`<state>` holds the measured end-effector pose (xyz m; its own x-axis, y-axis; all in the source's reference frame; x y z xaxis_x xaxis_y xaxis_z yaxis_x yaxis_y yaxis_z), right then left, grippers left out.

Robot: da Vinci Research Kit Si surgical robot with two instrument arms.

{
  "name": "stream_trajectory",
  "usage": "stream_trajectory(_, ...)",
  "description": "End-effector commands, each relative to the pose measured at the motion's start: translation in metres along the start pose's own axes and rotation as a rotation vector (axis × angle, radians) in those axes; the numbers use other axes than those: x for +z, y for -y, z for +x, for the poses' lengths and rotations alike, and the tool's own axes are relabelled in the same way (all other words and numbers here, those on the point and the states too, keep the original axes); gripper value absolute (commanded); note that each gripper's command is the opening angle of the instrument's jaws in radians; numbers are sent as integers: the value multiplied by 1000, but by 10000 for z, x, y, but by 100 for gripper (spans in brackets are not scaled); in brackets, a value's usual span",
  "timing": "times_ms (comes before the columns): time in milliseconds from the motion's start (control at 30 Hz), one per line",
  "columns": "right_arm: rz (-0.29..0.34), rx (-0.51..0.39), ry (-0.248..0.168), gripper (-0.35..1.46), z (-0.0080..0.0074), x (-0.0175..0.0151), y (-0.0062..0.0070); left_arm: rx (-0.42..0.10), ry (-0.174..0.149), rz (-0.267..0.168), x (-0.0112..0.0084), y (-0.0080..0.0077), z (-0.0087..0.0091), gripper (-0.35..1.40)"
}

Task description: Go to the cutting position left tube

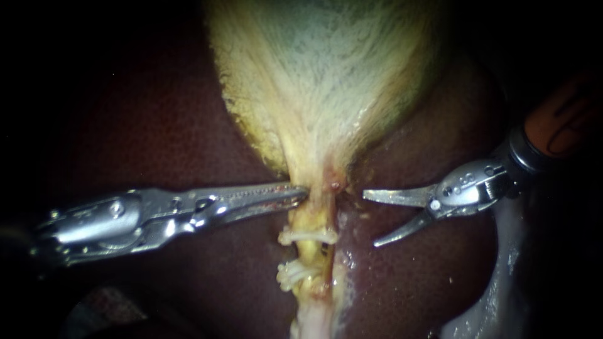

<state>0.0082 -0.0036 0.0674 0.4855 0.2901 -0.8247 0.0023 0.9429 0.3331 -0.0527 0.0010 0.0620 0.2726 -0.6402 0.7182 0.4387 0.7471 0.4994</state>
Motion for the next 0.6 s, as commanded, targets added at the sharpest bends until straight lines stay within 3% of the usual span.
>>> stream_trajectory(33, 0, 0, 0, 143, 0, 0, 1, 0, 0, -1, -1, 0, 0, -10)
stream_trajectory(200, 38, -6, -12, 143, 1, 8, 14, -3, -1, 10, -10, -3, -5, -10)
stream_trajectory(433, 112, -10, -36, 143, 6, 53, 47, -19, 0, -17, -38, -28, -24, -10)
stream_trajectory(600, 149, 9, -40, 143, -7, 89, 64, -21, 3, -24, -45, -32, -24, -10)
